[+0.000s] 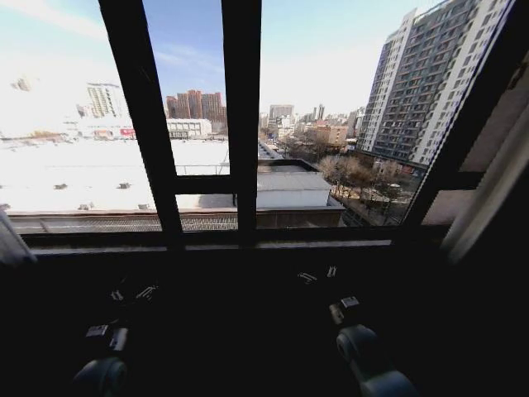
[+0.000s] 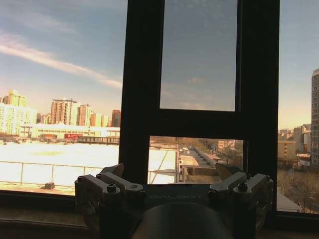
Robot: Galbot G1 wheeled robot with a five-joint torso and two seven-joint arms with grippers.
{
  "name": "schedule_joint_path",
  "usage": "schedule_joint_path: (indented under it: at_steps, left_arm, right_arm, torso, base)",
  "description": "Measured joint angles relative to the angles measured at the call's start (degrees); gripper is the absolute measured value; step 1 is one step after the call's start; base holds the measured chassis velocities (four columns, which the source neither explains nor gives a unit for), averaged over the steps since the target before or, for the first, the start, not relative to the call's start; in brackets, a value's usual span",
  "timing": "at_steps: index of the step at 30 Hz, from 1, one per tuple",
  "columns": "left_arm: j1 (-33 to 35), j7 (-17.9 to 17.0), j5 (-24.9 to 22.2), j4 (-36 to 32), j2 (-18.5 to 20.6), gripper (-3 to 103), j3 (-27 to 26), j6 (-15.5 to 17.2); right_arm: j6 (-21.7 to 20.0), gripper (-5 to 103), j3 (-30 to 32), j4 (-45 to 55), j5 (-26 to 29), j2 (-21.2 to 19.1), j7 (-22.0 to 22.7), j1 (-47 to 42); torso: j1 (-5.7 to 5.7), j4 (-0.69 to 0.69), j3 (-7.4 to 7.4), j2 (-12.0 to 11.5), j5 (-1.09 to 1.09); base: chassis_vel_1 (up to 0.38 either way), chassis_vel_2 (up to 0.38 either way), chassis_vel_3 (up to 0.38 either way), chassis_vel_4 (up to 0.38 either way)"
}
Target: Open the curtains by pulling them apart, changing their state from closed to fully open.
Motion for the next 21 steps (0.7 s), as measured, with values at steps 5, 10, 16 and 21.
schedule_joint_path:
  at_steps: [5,10,16,21]
  left_arm:
    - [0.0,0.0,0.0,0.0,0.0,100,0.0,0.0]
    - [0.0,0.0,0.0,0.0,0.0,100,0.0,0.0]
    - [0.0,0.0,0.0,0.0,0.0,100,0.0,0.0]
    - [0.0,0.0,0.0,0.0,0.0,100,0.0,0.0]
  right_arm:
    - [0.0,100,0.0,0.0,0.0,0.0,0.0,0.0]
    - [0.0,100,0.0,0.0,0.0,0.0,0.0,0.0]
    - [0.0,100,0.0,0.0,0.0,0.0,0.0,0.0]
    - [0.0,100,0.0,0.0,0.0,0.0,0.0,0.0]
  torso:
    - [0.12,-0.01,0.04,-0.1,0.03]
    - [0.05,0.00,0.02,0.0,0.01]
    - [0.00,0.01,0.00,0.0,0.02]
    - [-0.07,0.04,-0.04,0.1,0.00]
  base:
    - [0.000,0.000,0.000,0.000]
    - [0.063,-0.094,-0.086,0.092]
    - [0.215,-0.199,-0.198,0.190]
    - [0.123,-0.113,-0.138,0.141]
